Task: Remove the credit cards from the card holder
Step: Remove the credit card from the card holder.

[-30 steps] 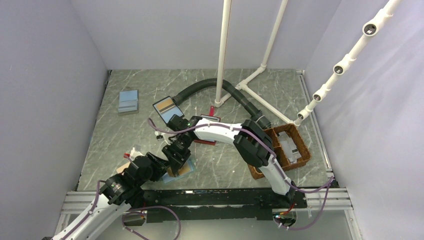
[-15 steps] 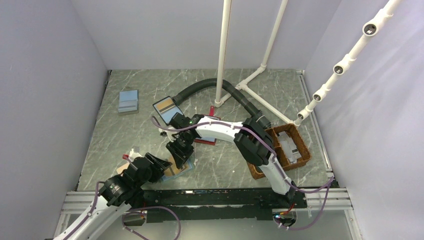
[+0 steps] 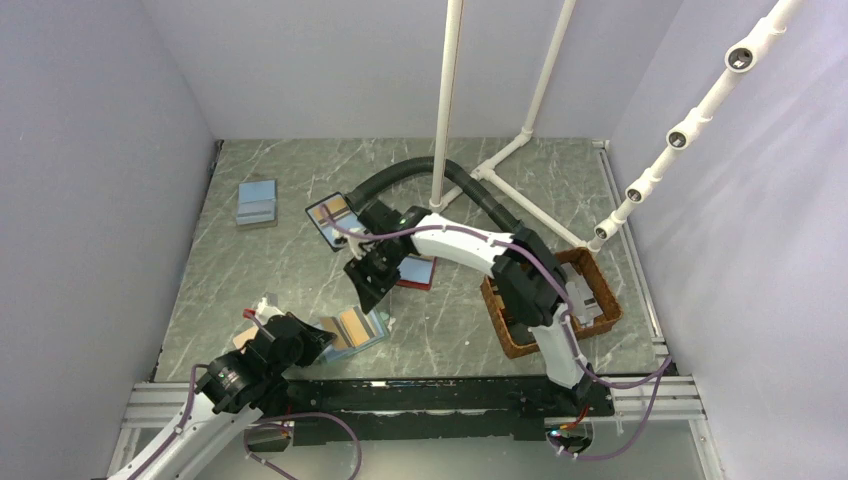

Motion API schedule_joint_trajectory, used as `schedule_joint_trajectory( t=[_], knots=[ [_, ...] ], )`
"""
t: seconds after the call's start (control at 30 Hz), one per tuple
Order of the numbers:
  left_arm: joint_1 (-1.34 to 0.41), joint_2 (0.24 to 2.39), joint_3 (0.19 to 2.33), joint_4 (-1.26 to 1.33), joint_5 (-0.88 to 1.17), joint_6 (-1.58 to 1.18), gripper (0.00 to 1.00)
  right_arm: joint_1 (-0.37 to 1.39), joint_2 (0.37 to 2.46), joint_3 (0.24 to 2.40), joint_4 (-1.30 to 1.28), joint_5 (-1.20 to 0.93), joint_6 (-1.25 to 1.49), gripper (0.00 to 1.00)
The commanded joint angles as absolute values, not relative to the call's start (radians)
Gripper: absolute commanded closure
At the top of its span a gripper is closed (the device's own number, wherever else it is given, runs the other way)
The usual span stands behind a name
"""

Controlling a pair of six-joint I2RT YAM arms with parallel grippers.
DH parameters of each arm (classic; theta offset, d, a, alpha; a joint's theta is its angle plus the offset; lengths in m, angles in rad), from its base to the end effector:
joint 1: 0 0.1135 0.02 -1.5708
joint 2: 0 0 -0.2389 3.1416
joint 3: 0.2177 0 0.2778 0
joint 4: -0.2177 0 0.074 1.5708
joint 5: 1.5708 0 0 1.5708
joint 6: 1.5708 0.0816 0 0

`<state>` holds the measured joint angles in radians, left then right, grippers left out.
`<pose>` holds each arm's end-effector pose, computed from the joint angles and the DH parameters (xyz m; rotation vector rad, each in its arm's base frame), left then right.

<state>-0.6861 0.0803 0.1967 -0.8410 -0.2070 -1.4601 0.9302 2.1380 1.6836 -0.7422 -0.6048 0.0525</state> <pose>0.1340 -0.0881 0.1218 -1.0242 2.2115 -0.8425 0.2437 0.4045 0.1185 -1.3932 2.5634 1.0612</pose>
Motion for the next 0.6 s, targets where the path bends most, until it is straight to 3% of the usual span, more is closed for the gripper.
schedule_joint_trajectory(
  t=[0.0,0.23,0.4,0.57],
  knots=[
    [-0.684,0.072,0.246,-0.782,-0.223,-1.325,1.0,0.888,1.992,1.675,-0.753,-0.663,-0.043,0.45],
    [-0.684,0.236,0.289,-0.741,-0.2,-1.288,1.0,0.89,1.978,1.648,-0.735,-0.758,-0.033,0.45],
    [-0.685,0.387,0.297,-0.751,-0.185,-1.332,0.63,0.894,2.006,1.644,-0.732,-0.798,-0.016,0.45],
    [-0.685,0.448,0.314,-0.75,-0.192,-1.325,0.6,0.913,2.032,1.631,-0.723,-0.849,-0.004,0.45]
  ],
)
